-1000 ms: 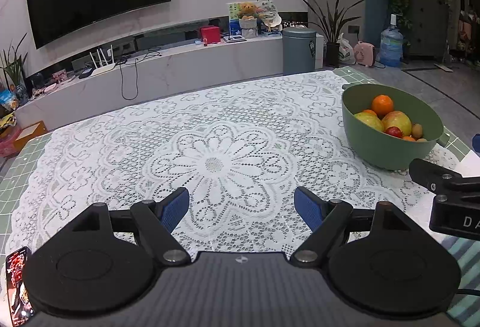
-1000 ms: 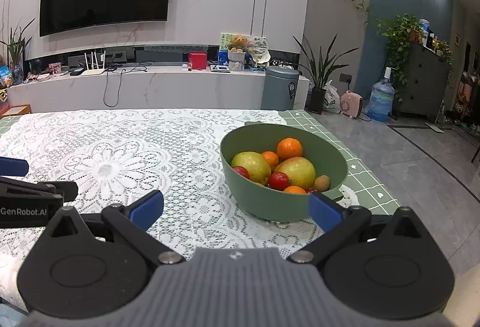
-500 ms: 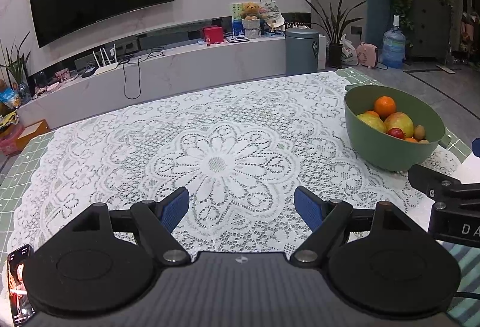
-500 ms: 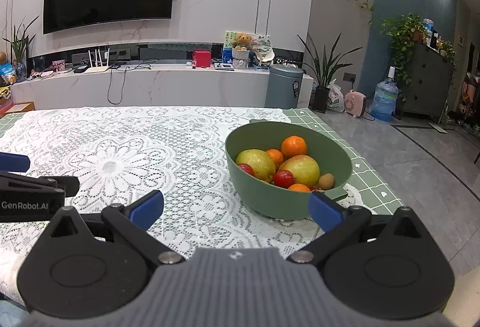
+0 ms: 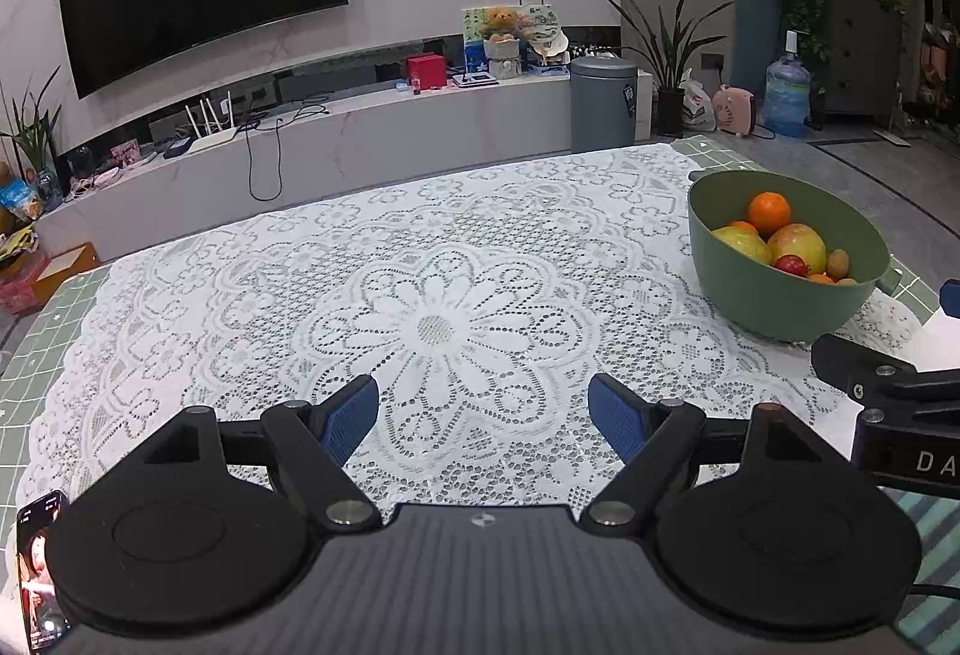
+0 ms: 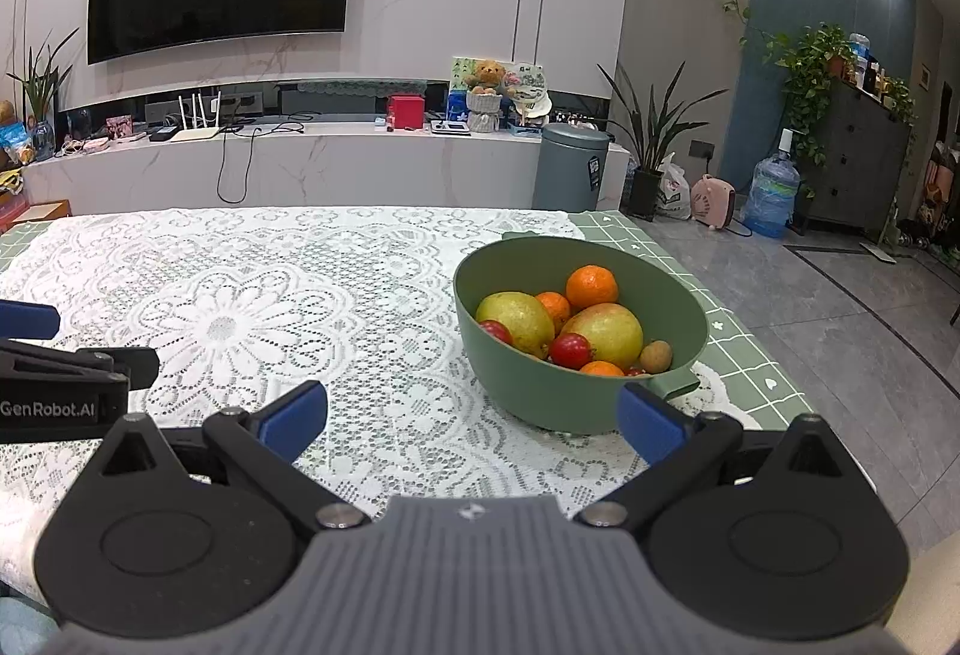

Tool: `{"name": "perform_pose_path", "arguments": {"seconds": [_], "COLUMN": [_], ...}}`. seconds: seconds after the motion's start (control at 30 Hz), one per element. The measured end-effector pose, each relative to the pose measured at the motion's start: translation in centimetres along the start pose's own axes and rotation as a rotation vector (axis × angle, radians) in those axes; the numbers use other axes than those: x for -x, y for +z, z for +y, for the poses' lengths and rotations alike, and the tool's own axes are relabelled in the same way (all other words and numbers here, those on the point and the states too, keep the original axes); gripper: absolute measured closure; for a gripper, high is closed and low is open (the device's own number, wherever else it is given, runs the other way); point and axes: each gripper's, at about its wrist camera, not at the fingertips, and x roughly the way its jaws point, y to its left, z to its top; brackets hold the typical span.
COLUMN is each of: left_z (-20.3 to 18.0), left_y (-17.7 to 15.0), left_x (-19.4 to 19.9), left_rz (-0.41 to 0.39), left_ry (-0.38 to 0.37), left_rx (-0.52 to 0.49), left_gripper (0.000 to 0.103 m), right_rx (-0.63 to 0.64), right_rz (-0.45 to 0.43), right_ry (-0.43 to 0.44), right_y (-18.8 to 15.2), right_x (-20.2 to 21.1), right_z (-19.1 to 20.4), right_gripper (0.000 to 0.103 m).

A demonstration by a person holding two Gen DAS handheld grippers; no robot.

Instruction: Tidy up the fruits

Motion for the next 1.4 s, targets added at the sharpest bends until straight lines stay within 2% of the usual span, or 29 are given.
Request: {"name": "perform_pose_path", "arguments": {"seconds": [1.4], "left_z": [0.20], "left_y": [0.00], "left_x": [0.03], "left_rz": [0.004], "left_ry": [-0.011], "left_rx": [0.016], "left_gripper": [0.010], "right_rx": [-0.014], "right_rz": [0.026], "right_ry": [0.003], "right_y": [-0.71], "right_x": [-0.57], "right_z": [-0.05], "right_gripper": [0.004]}}
